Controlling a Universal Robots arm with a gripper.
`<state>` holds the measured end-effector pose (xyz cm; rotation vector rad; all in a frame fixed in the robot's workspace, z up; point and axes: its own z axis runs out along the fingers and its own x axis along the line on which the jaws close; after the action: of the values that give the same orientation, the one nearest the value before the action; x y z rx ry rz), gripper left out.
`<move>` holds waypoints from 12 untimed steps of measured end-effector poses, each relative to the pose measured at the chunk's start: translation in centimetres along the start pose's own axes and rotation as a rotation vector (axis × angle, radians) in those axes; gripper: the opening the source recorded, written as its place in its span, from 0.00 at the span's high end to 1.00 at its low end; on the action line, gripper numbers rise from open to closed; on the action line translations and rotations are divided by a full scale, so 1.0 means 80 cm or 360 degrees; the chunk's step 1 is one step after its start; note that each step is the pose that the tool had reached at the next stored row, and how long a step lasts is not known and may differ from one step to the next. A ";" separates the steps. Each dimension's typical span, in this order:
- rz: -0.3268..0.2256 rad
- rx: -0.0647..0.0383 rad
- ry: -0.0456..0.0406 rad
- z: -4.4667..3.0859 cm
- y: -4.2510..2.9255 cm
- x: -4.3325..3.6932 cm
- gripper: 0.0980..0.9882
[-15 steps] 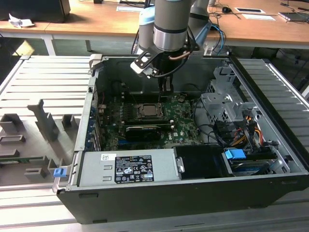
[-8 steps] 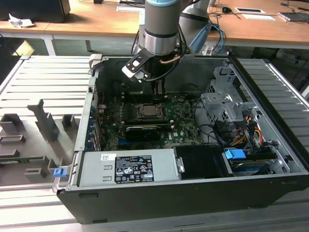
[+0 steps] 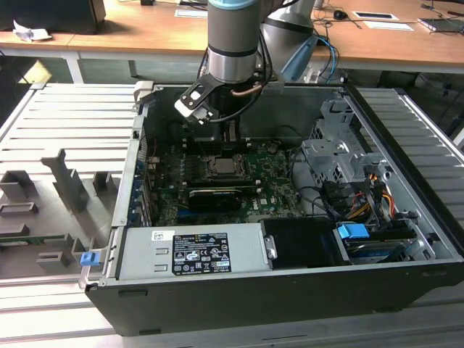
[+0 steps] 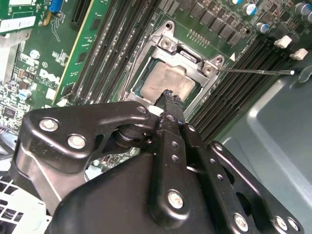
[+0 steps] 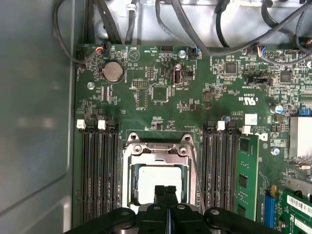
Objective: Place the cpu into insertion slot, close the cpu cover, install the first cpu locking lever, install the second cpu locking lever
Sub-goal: 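Close the cpu cover, then install the first cpu locking lever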
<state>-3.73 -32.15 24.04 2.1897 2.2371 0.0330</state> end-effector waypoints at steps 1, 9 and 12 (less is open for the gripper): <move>0.0000 0.0000 0.0000 0.0000 -0.0009 0.000 0.99; 0.0000 0.0000 0.0000 -0.0011 -0.0030 0.000 0.99; 0.0000 0.0000 0.0000 -0.0013 -0.0030 0.000 0.99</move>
<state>-3.97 -32.15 24.14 2.1897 2.2370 0.0329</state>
